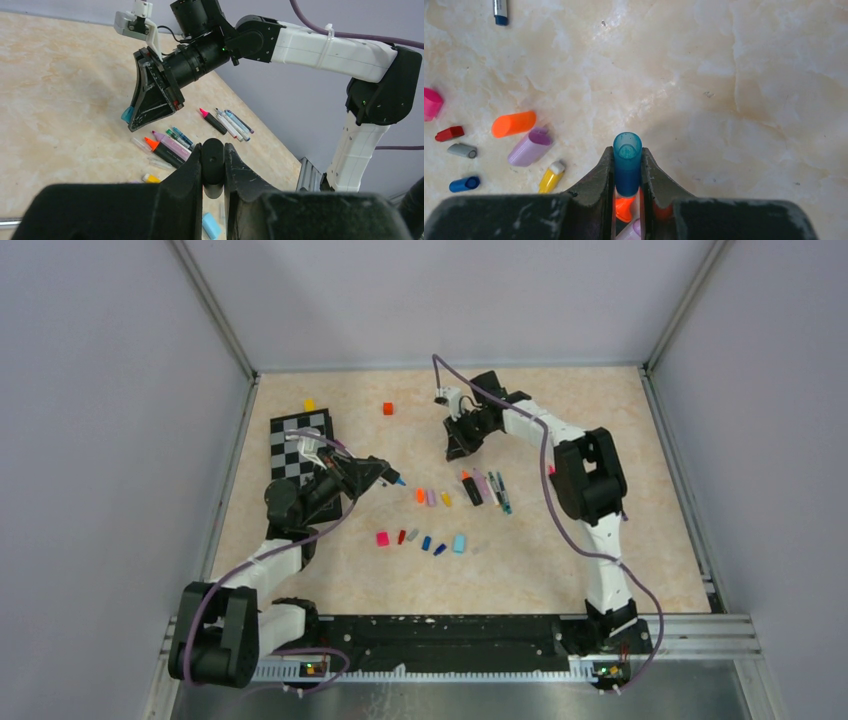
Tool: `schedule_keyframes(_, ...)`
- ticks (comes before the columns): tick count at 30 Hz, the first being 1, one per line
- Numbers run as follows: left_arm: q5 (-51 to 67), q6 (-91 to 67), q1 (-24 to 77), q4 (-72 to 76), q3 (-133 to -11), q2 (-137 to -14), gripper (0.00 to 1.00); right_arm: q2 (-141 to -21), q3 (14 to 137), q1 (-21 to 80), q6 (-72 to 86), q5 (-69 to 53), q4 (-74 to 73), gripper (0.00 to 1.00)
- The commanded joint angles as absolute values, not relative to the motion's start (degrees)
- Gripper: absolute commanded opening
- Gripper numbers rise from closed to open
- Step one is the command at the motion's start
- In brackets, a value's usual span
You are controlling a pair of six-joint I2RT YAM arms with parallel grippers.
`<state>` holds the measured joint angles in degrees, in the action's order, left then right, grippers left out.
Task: Open the pen caps
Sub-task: Place the pen cap at the center of the board.
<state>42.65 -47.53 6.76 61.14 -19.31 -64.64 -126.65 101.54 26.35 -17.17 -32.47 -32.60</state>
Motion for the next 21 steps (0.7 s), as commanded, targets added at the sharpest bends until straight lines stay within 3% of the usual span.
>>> schedule_keyframes(1,43.11,-46.41,6.33,62.58,-19.07,-63.84,0.0,-130.01,107.17,28.45,-15.07,-30.04,-33.36,0.11)
schedule_keyframes(13,43.24,-47.1,6.24,61.96,-19.26,-63.75,0.0,-134.4,113.48,29.97,-13.13,-27.57,-34.27,0.22)
schedule_keyframes(21,43.69,-47.56,6.25,61.21,-19.77,-62.28,0.0,-132.81,115.47,30.06,-13.46,-25.44,-35.53,0.5)
